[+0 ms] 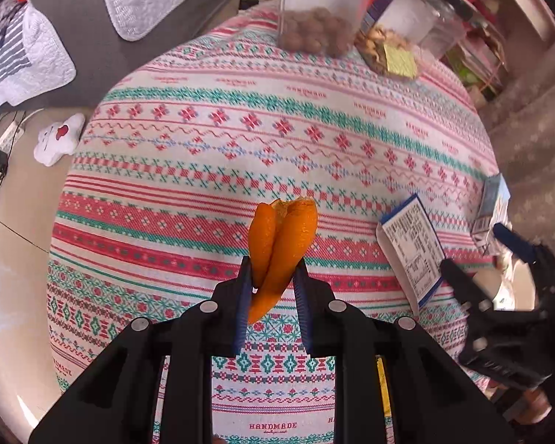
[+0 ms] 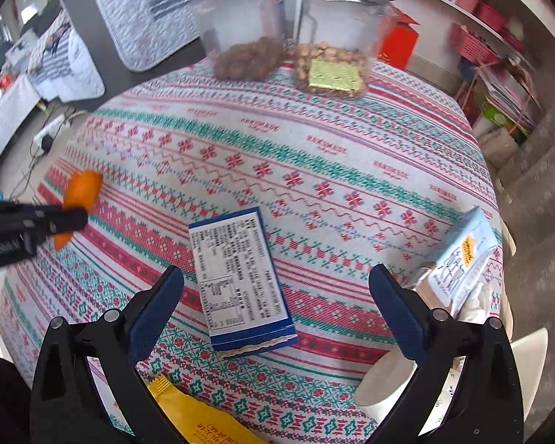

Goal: Collect trash
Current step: 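Grasp the orange carrot-shaped snack with the left gripper while the right grasps the blue-white box, then carry the blue-white box into the bin and open the right gripper while left holds the snack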

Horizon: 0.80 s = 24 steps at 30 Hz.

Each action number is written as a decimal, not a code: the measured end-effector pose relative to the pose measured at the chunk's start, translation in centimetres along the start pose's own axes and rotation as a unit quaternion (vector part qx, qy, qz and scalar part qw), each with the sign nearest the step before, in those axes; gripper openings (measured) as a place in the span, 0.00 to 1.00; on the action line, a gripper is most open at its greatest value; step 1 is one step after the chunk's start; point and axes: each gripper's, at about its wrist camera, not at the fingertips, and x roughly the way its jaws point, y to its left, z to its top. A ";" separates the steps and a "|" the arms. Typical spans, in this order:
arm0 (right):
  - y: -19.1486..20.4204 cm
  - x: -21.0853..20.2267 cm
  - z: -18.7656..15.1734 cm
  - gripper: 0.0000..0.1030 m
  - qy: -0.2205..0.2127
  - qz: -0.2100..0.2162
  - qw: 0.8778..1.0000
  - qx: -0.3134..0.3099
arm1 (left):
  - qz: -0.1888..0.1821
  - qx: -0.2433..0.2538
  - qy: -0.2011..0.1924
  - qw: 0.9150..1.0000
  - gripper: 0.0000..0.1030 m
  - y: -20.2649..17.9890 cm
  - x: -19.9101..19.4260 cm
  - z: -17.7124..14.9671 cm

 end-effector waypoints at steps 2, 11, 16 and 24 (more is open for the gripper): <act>1.0 0.8 -0.2 0.93 0.008 0.006 1.000 -0.015 | -0.010 -0.006 -0.011 1.000 0.22 0.0 -1.0 0.7; 1.9 3.8 0.0 0.84 0.039 0.022 0.999 -0.008 | -0.018 0.006 -0.026 0.999 0.22 -1.5 -1.9 1.4; 2.5 4.6 0.4 0.56 0.041 0.031 0.999 -0.010 | -0.015 0.003 -0.023 1.000 0.22 -1.0 -1.6 1.3; 1.4 3.0 1.6 0.54 0.002 0.059 0.998 0.032 | -0.010 -0.004 -0.032 0.999 0.22 -0.8 -1.8 1.4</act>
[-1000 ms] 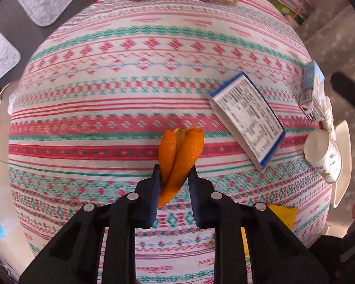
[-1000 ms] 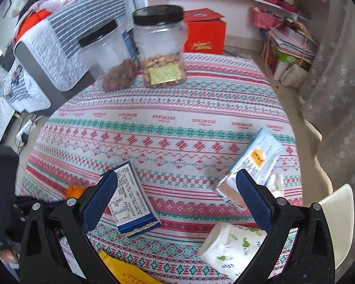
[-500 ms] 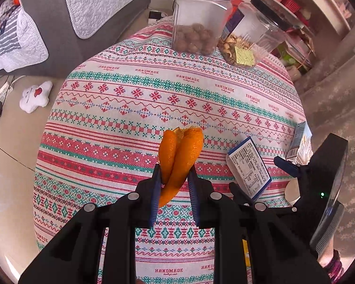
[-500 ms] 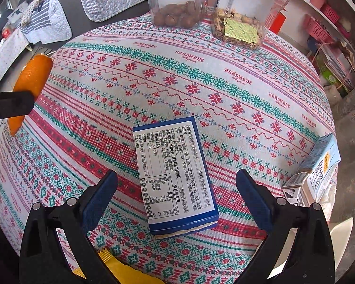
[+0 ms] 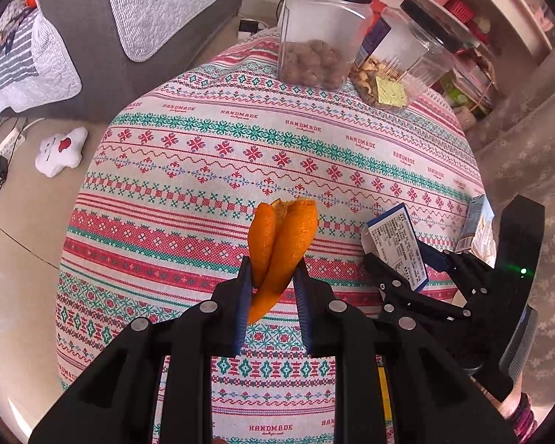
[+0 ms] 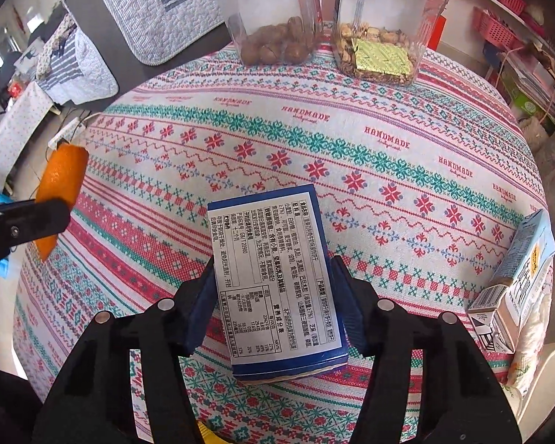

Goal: Collect trash
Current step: 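Carry the blue-white box into the bin and open the right gripper while left holds the snack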

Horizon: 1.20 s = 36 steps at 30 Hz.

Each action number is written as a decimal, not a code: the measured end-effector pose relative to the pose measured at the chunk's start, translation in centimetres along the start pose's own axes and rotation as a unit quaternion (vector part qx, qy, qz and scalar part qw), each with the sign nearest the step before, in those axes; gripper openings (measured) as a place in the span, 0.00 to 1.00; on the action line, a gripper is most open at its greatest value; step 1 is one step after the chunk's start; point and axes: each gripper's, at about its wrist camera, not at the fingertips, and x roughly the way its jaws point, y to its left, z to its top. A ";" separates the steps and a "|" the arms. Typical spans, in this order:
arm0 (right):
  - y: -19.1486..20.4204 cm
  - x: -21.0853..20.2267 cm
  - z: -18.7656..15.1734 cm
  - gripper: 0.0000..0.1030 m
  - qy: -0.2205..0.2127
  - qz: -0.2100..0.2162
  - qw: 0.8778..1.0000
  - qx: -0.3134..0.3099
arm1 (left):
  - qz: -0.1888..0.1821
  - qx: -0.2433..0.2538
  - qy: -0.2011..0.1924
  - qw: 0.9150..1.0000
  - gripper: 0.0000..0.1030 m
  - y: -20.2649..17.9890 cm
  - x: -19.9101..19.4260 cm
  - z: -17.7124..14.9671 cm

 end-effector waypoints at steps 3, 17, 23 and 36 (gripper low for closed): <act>-0.2 -1.0 0.5 0.54 -0.020 0.004 1.000 0.010 | 0.001 -0.005 -0.007 1.000 0.22 0.1 0.0 0.2; -1.7 -6.9 1.7 0.55 -0.154 -0.026 0.987 0.043 | 0.008 0.004 -0.101 0.995 0.22 -2.3 -2.4 0.8; -3.1 -9.7 1.5 0.55 -0.200 -0.043 0.977 0.061 | 0.005 0.014 -0.159 0.987 0.22 -4.2 -4.4 0.6; -7.3 -15.8 -1.1 0.55 -0.269 -0.098 0.953 0.101 | -0.006 0.040 -0.200 0.979 0.22 -8.9 -5.6 -0.8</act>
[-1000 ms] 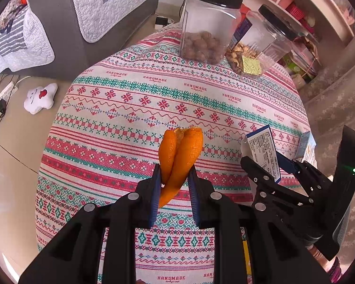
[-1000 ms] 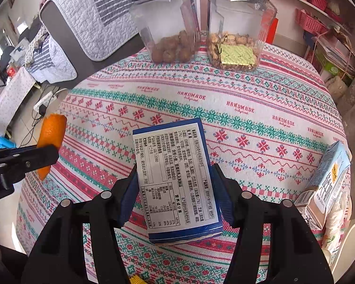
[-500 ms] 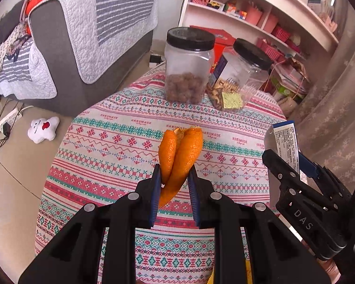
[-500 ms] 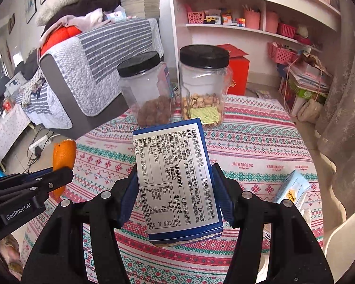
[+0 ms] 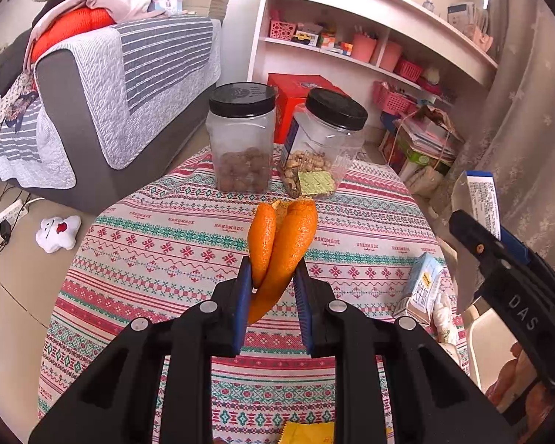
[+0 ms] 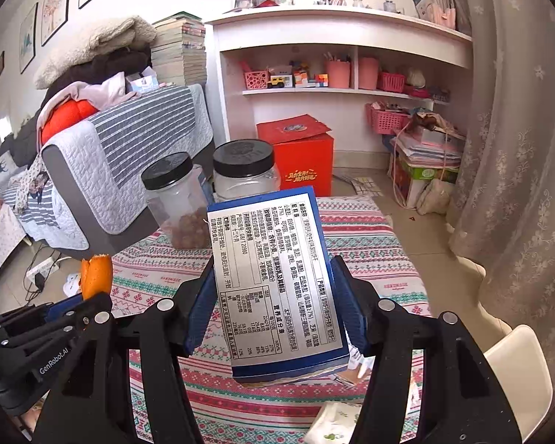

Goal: Collect trash
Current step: 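Carry the blue-white box into the bin and open the right gripper while left holds the snack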

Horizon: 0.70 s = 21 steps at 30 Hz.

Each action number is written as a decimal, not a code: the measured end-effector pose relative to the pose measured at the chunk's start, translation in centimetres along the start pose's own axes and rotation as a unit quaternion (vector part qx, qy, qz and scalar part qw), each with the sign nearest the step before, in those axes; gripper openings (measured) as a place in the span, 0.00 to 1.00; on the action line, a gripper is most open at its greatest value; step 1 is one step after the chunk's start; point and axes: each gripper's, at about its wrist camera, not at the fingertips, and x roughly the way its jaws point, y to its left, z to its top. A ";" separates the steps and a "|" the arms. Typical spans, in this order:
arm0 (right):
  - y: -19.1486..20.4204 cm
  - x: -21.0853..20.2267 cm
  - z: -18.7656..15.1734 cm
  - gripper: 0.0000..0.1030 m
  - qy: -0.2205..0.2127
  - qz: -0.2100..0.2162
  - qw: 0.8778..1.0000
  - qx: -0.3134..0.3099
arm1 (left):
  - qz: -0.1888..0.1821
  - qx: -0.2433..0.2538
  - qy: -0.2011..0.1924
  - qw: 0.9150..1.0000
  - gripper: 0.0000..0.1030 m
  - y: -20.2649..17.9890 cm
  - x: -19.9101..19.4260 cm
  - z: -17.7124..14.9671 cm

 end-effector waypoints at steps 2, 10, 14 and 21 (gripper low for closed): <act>-1.1 -0.8 0.2 0.55 -0.009 -0.011 1.000 0.005 | -0.004 0.002 -0.002 1.000 0.22 -0.8 -0.1 -0.1; -6.5 -4.6 0.8 0.55 -0.042 -0.060 0.997 0.034 | -0.021 0.054 -0.034 0.998 0.22 -5.8 -1.9 -0.3; -9.7 -6.0 0.7 0.55 -0.048 -0.088 0.994 0.053 | -0.034 0.069 -0.036 0.996 0.22 -8.0 -2.2 -0.7; -15.4 -8.1 -0.2 0.56 -0.042 -0.146 0.984 0.088 | -0.063 0.088 -0.024 0.994 0.22 -12.1 -2.0 -1.7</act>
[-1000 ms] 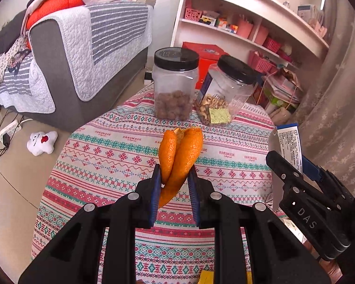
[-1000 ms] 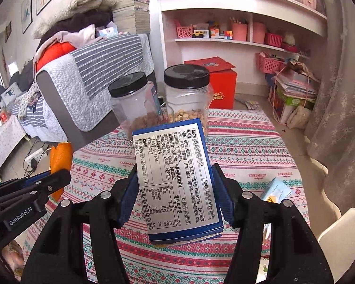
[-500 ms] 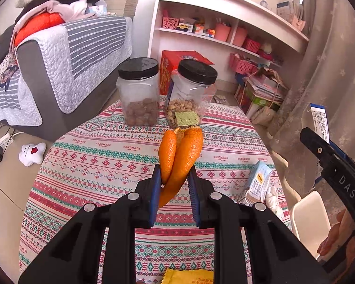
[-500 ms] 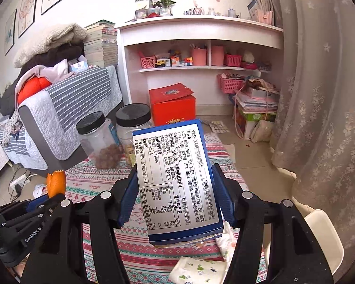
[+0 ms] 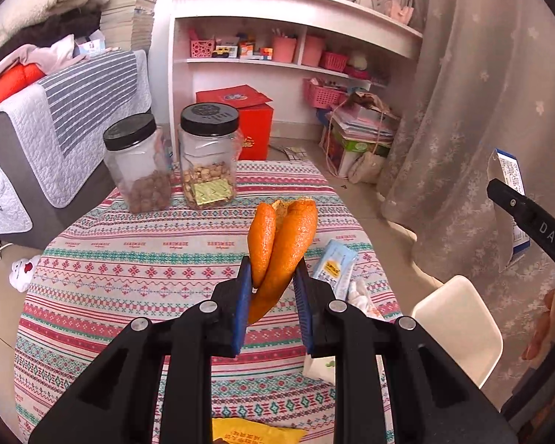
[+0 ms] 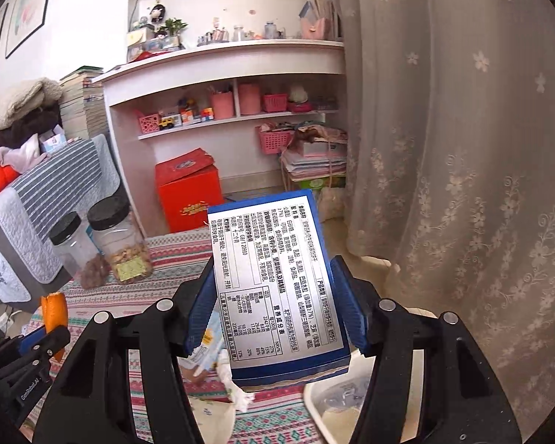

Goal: Collect trash
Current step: 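Carry the blue-white box into the bin and open the right gripper while left holds the snack, then lower the orange snack into the bin and open the left gripper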

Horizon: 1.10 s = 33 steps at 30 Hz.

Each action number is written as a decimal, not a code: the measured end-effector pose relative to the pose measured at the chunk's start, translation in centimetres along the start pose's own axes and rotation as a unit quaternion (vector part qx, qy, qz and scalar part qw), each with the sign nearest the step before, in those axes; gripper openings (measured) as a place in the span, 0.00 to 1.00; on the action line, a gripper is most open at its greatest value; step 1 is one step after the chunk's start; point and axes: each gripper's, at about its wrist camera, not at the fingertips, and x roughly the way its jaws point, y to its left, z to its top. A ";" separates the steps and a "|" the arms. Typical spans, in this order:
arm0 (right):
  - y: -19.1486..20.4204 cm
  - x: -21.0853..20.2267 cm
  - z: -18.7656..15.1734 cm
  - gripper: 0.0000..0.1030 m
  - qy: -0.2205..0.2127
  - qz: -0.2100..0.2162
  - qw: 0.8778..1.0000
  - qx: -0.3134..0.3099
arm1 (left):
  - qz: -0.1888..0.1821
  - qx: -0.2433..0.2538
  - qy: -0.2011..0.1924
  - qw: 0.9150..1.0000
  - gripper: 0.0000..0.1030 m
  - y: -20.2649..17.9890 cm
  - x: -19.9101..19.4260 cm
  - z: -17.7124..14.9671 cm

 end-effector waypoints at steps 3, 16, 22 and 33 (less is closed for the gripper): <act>-2.6 0.1 -0.1 0.56 0.008 -0.031 0.999 0.012 | -0.014 0.005 0.005 1.000 0.22 -1.8 0.4 -0.2; -11.9 -0.4 -1.3 0.87 0.046 -0.125 0.988 0.072 | -0.087 0.044 0.028 0.995 0.22 -11.3 1.8 -0.5; -16.2 -2.4 -1.3 0.93 0.026 -0.153 0.981 0.116 | -0.124 0.064 0.032 0.990 0.24 -16.3 1.8 -0.3; -21.6 -4.7 -1.2 0.93 0.005 -0.185 0.966 0.181 | -0.165 0.097 0.056 0.980 0.24 -23.4 2.9 -1.5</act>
